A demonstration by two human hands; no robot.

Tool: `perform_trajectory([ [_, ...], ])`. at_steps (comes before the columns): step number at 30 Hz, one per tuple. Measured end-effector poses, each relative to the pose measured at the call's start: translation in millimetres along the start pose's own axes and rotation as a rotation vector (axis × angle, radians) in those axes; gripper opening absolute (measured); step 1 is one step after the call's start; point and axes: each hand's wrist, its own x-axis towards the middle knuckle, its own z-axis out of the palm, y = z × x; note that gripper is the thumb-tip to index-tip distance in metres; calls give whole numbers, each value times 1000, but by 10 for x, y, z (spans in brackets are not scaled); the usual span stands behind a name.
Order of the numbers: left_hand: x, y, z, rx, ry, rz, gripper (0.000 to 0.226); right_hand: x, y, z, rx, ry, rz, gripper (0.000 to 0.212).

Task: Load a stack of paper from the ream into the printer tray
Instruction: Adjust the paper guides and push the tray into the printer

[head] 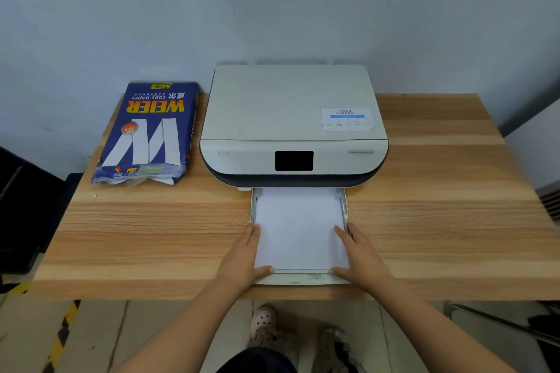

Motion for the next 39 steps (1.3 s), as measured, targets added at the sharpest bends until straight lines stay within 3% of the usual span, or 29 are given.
perform_trajectory([
  [17, 12, 0, -27, 17, 3, -28, 97, 44, 43, 28, 158, 72, 14, 84],
  [21, 20, -50, -12, -299, 156, -67, 77, 39, 71, 20, 449, 218, 79, 71],
  [25, 138, -28, -57, -619, 296, -266, 48, 116, 93, -2, 665, 304, 263, 50],
  [30, 295, -70, -83, -596, 275, -373, 31, 283, 125, 14, 655, 302, 338, 25],
  [39, 350, -112, -45, -427, 266, -334, 22, 350, 159, 46, 535, 318, 329, 22],
])
